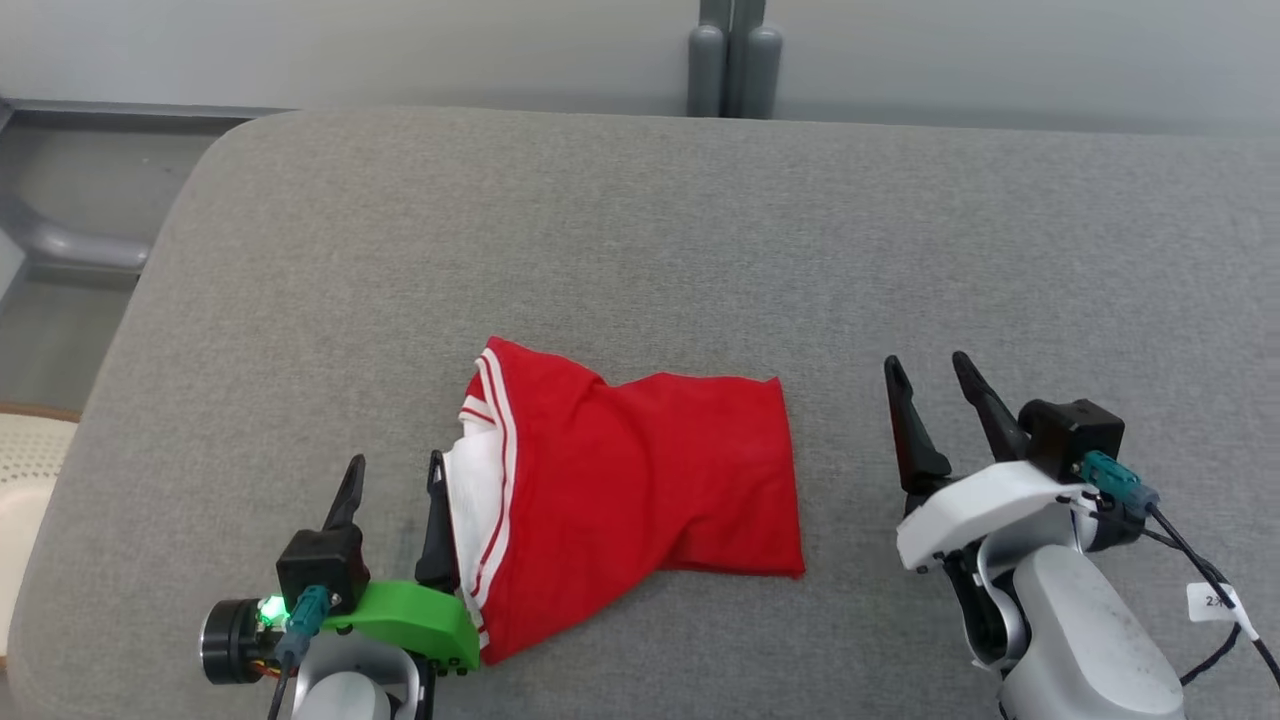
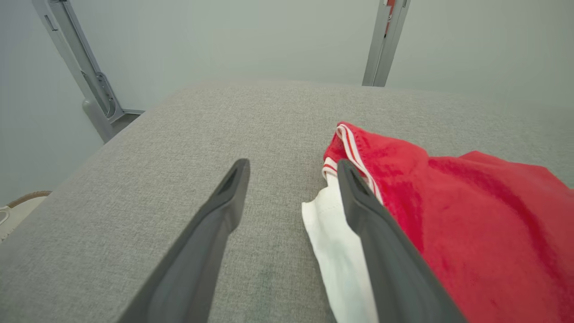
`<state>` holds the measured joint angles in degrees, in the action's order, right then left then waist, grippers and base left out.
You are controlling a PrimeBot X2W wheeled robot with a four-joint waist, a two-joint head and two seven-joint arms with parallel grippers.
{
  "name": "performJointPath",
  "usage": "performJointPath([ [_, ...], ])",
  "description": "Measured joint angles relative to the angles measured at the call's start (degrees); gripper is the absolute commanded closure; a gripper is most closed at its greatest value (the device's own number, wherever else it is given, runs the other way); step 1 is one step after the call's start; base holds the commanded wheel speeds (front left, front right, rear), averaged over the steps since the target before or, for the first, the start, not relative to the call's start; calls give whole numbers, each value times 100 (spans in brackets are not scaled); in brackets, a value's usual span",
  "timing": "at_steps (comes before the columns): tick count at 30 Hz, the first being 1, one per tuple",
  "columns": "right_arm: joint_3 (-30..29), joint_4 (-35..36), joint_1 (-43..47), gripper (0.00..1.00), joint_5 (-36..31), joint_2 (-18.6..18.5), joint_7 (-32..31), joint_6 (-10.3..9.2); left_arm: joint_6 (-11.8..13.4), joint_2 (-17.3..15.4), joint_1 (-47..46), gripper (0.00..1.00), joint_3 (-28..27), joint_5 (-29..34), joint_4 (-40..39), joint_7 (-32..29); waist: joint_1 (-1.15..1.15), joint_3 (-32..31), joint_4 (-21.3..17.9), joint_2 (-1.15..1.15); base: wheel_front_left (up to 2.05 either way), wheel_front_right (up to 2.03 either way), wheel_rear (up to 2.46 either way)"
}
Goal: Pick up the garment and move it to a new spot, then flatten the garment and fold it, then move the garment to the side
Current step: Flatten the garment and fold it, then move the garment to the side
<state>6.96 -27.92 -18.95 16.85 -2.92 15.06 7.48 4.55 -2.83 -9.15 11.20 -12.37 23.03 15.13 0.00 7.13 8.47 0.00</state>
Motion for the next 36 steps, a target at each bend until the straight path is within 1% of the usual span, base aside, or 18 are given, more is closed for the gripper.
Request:
performJointPath([
  [8, -30, 70, 437, 0, -202, 0, -1, 0, -9, 2, 177, 0, -272, 141, -16, 0, 0, -100, -500, 0, 0, 0, 0],
  [11, 24, 88, 600, 0, -71, 2, -1, 0, -7, 1, 331, 0, -381, 182, -36, 0, 0, -179, -653, 0, 0, 0, 0],
  [12, 46, 85, 645, 0, 26, 2, -1, 0, -8, 1, 369, 0, -400, 186, -37, 0, 0, -205, -688, 0, 0, 0, 0],
  [19, 130, 78, 781, 0, 48, 2, -1, 0, -8, 2, 524, 0, -521, 190, -56, 0, 0, -394, -884, 0, 0, 0, 0],
  [23, 133, 80, 787, 0, 19, 1, -1, 0, -29, 2, 532, 0, -511, 192, -65, 0, 0, -429, -887, 0, 0, 0, 0],
  [29, 177, 86, 781, 0, 12, 3, -1, 0, -35, 2, 532, 0, -465, 191, -79, 0, 0, -410, -779, 0, 0, 0, 0],
  [36, 552, -11, 583, 0, -12, 2, -1, 0, -53, 4, 500, 0, -339, 182, -91, 0, 0, -326, -492, 0, 0, 0, 0],
])
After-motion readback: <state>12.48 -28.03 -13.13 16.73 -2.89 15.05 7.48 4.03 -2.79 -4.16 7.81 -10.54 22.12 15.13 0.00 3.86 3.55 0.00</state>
